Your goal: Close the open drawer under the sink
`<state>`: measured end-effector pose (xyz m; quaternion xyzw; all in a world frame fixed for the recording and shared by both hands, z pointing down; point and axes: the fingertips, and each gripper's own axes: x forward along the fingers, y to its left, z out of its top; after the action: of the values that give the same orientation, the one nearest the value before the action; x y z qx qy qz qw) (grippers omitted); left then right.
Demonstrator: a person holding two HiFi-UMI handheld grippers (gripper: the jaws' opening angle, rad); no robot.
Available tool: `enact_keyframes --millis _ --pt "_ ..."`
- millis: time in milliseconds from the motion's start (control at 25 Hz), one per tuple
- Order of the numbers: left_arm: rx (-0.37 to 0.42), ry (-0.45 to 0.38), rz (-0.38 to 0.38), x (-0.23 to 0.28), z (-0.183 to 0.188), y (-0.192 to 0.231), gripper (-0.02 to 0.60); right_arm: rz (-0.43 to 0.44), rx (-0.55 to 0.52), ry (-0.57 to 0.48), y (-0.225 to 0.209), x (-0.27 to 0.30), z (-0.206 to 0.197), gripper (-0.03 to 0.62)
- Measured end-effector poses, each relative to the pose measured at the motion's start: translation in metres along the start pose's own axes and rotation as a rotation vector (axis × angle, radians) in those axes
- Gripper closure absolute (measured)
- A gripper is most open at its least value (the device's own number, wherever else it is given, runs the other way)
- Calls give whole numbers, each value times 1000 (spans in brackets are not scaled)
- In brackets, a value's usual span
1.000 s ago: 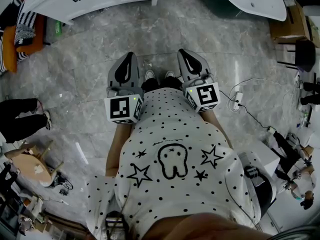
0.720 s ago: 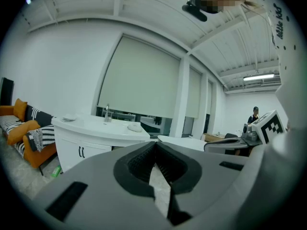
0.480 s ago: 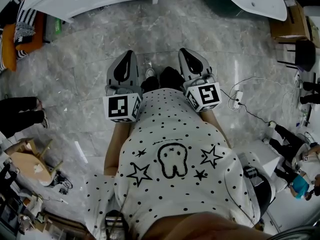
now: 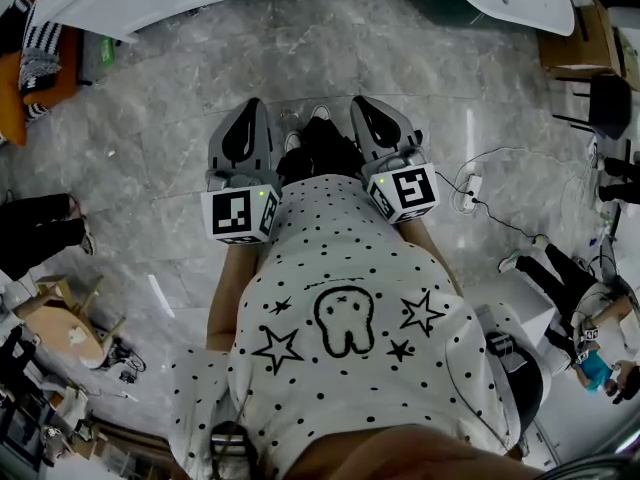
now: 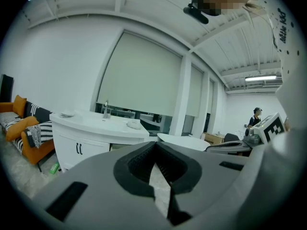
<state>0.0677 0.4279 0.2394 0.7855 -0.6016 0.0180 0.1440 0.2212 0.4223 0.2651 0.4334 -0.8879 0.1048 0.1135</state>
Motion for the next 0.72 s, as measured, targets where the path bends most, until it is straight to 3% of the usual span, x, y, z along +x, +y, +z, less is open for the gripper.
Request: enact_keyframes --millis 240,720 --pt "-37 -37 -29 29 17 -17 575 28 -10 -9 -29 18 19 579" --pt "-21 -49 38 65 24 -8 575 102 -39 -11 -60 56 29 579"
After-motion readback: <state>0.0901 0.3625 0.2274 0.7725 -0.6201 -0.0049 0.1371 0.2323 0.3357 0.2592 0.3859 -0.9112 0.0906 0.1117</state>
